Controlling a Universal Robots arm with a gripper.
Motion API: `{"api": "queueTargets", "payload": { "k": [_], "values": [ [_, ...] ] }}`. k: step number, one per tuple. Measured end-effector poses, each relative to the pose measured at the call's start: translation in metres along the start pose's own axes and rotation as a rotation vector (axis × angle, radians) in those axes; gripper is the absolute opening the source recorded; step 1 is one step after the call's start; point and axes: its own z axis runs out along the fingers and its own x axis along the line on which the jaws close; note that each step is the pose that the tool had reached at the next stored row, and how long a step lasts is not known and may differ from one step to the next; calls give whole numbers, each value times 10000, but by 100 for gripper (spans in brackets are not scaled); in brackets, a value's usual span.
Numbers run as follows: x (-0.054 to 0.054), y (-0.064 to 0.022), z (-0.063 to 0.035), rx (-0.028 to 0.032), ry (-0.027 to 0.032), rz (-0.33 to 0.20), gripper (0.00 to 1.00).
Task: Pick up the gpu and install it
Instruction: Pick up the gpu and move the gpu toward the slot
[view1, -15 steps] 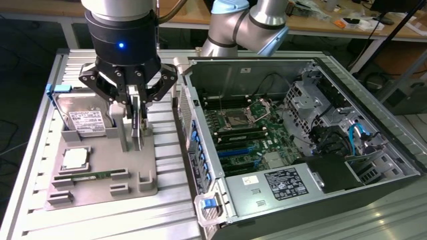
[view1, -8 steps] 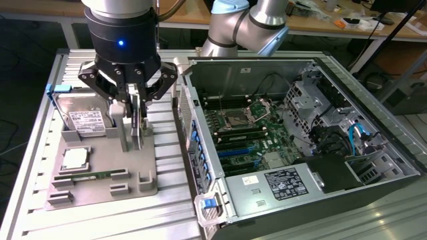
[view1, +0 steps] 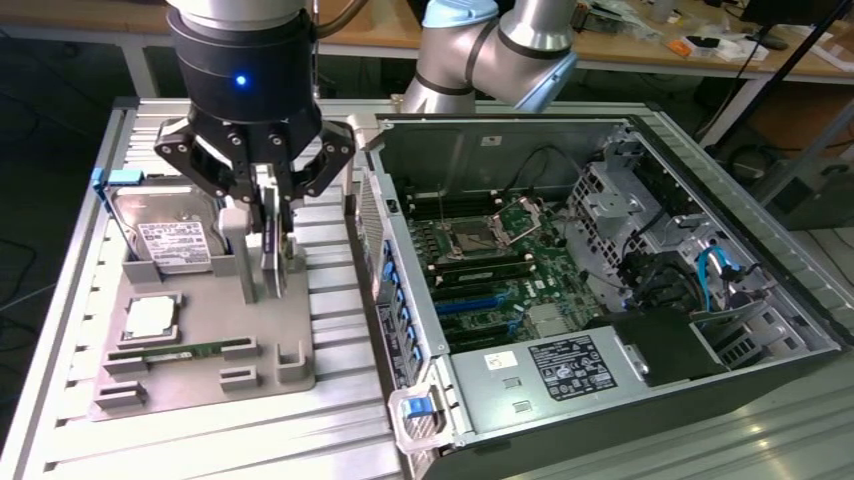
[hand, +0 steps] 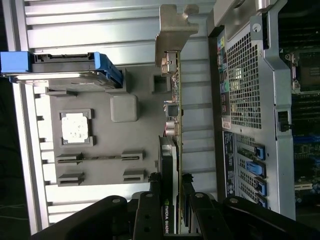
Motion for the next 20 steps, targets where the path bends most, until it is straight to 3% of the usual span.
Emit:
{"api": "queueTargets", "payload": {
  "k": [20],
  "values": [
    [-3, -2, -86, 4, 53, 0, 27]
  ]
}}
